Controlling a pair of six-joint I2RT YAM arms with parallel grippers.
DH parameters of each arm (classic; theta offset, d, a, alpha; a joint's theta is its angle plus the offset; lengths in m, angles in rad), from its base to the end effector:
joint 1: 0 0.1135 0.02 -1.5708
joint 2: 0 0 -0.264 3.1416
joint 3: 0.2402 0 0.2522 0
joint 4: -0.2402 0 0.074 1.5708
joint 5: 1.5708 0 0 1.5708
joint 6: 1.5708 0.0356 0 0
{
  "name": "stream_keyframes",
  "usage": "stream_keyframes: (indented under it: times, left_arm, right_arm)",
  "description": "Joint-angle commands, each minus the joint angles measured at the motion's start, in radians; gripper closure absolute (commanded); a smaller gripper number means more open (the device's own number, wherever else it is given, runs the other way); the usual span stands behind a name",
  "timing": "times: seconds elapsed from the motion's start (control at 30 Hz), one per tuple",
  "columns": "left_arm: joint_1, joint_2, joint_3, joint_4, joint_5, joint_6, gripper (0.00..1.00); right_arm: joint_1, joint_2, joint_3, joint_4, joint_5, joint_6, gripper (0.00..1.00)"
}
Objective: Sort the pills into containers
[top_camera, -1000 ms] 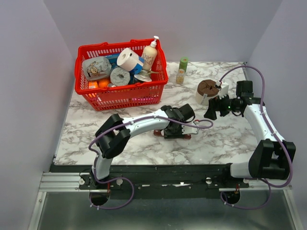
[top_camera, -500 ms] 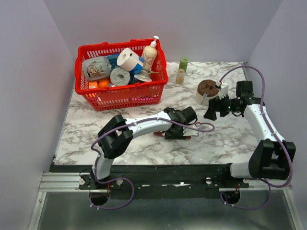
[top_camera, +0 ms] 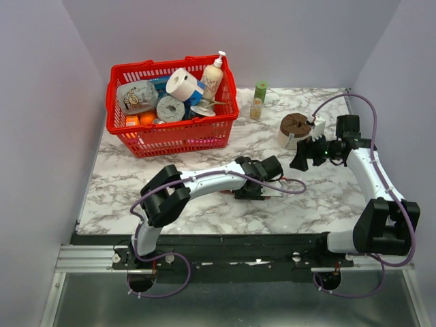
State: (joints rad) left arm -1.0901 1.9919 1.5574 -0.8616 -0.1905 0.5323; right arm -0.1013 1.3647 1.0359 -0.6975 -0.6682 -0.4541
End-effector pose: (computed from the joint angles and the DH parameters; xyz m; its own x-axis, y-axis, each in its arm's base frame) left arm 0.1932 -0.3559 0.2009 0.0463 0.9889 -0.1412 0.9556 -0.0027 0.2947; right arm 0.2708 -0.0054 0.2624 -0.6595 -0.2790 -0.6980 -0.5889 0.7689 0.2490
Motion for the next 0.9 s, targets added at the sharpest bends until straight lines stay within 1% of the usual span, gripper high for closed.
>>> stream_keyframes:
  times: [0.0, 0.57, 0.87]
  left_arm:
    - [-0.025, 0.005, -0.002, 0.001, -0.058, 0.023, 1.0]
    - [-0.067, 0.034, 0.0, -0.007, -0.118, 0.08, 1.0]
    - [-0.076, 0.044, 0.003, -0.01, -0.139, 0.08, 1.0]
  right_arm:
    - [-0.009, -0.01, 0.006, -0.016, -0.027, -0.012, 0.0]
    - [-0.015, -0.009, 0.007, -0.022, -0.033, -0.015, 0.0]
    - [-0.018, -0.007, 0.01, -0.025, -0.039, -0.017, 0.0]
